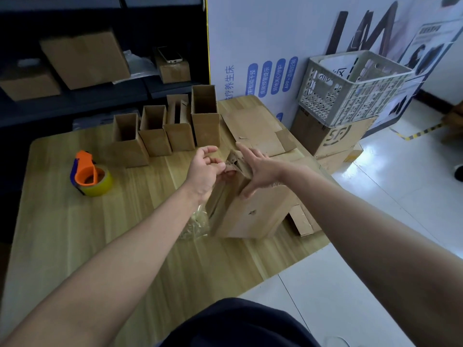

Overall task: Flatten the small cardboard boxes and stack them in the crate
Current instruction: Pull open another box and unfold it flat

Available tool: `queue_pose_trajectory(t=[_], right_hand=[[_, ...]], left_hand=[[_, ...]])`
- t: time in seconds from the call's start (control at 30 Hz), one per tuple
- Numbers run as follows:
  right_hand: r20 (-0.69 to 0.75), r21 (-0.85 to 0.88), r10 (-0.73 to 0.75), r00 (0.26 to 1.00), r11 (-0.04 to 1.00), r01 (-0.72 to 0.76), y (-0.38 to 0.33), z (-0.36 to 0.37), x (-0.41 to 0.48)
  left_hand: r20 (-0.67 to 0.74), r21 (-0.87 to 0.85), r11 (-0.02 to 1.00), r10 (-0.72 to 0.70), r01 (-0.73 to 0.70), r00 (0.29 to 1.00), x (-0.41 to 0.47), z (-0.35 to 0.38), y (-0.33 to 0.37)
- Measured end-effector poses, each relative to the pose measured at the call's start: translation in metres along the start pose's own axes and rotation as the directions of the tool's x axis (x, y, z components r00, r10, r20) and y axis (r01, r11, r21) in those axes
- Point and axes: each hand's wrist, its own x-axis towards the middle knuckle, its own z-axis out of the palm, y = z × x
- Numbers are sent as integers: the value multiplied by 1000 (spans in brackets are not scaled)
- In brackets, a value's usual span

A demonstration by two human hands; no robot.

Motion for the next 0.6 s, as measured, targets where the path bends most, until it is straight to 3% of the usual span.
queue_pose_trajectory(t=[0.1,0.33,0.4,0.5,0.6], right_hand=[[23,219,1,1000,976,-6,1,-2,-1],[11,414,77,997,907,-75,21,-2,-9],[8,449,104,994,888,-97,33,-5,-12],[-3,505,164,986,852,-140,54,-6,-21],[-4,542,183,983,827,-152,64,-7,-24]], left_hand=[[26,-17,999,-37,37,999,3,17,5],[50,-11,988,-154,155,987,20,26,1],[-83,156,974,-154,166,985,31,15,-1],[-275,504,844,-42,181,961,45,-15,-9],[-107,670,739,-7,77,994,44,-21,-16]])
